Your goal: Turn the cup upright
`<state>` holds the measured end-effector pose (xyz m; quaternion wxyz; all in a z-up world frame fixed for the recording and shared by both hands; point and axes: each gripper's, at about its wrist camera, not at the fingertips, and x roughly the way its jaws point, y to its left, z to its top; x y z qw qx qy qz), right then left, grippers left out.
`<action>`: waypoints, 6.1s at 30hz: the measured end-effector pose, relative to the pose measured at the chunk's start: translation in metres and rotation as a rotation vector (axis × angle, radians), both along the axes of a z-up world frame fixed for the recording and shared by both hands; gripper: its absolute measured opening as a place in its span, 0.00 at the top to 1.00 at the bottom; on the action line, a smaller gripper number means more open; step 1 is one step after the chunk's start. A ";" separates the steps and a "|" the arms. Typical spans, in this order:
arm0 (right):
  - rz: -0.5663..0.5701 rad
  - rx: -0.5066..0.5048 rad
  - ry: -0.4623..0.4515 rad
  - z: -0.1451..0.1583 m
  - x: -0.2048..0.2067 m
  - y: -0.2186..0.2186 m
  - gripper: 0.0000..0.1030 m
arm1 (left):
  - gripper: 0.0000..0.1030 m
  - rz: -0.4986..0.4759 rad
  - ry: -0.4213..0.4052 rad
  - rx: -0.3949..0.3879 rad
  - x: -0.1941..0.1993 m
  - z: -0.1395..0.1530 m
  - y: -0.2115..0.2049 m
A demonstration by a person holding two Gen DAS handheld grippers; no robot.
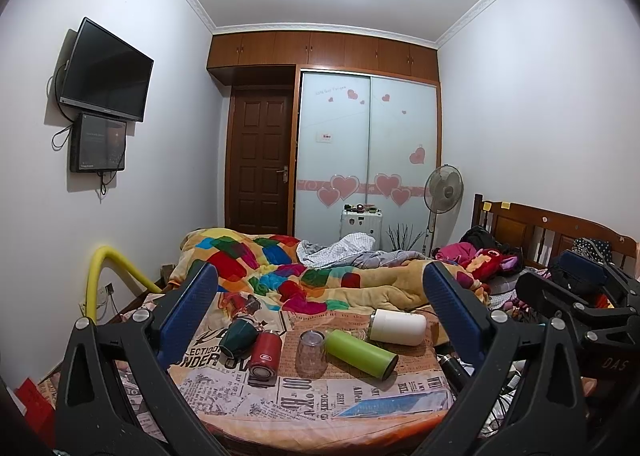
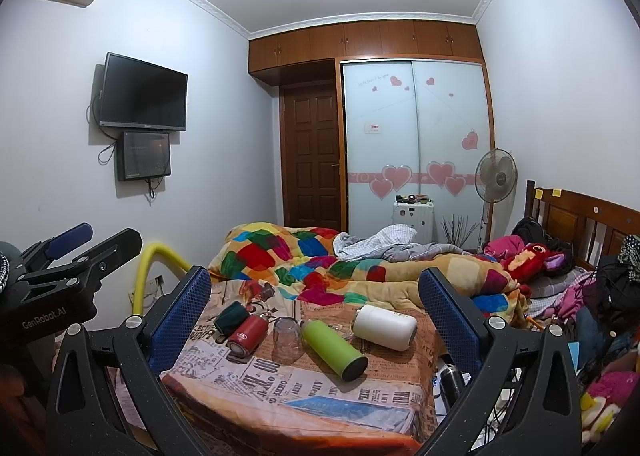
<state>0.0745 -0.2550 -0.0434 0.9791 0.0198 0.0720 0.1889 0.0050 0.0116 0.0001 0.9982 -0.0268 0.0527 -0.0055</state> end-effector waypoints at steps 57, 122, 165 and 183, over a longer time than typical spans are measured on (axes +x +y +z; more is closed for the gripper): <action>-0.027 -0.119 0.185 -0.058 0.082 0.015 0.00 | 0.00 0.071 0.149 -0.030 0.090 -0.051 0.015; 0.369 -0.471 0.701 -0.123 0.239 0.083 0.40 | 0.00 0.097 0.436 -0.084 0.159 -0.129 0.048; 0.559 -0.648 0.868 -0.258 0.215 0.158 0.40 | 0.01 0.094 0.653 -0.144 0.180 -0.198 0.070; 0.502 -0.463 0.791 -0.201 0.191 0.091 0.40 | 0.26 -0.033 0.901 -0.433 0.215 -0.248 0.054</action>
